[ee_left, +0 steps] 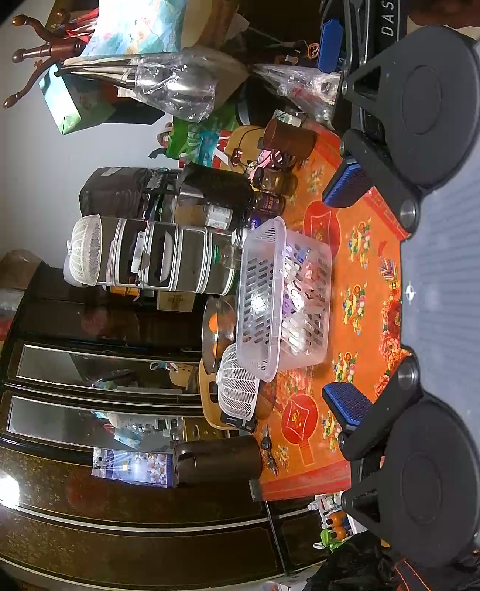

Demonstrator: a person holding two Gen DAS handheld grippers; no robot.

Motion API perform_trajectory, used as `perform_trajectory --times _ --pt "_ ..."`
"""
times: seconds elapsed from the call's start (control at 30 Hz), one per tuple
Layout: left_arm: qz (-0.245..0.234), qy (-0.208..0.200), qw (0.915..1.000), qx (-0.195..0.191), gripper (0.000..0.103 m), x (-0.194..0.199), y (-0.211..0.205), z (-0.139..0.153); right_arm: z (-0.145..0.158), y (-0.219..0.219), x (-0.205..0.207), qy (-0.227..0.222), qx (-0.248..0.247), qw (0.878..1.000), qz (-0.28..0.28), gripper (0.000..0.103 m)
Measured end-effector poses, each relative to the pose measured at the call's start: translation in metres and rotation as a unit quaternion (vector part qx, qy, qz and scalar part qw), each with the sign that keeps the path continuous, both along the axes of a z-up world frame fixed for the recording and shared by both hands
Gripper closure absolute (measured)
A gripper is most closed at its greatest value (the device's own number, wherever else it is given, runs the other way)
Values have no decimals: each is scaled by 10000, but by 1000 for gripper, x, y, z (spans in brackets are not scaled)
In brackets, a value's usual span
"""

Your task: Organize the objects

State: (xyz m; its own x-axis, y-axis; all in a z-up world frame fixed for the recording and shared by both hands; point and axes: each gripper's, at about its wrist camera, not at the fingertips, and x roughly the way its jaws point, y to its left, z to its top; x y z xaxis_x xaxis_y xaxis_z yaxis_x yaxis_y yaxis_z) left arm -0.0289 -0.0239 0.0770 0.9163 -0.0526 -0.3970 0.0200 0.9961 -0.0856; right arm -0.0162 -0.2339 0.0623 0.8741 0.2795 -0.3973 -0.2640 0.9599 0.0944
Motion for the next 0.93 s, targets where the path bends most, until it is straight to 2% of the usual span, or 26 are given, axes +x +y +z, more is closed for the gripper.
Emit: perform_trajectory --times 0.7,0.93 --pt "-108 118 9998 -100 1 9 1 -9 -5 -1 4 67 -27 10000 -12 0" --pt "-128 -31 9999 -1 1 29 -2 -22 -13 1 21 72 -151 9998 -49 0"
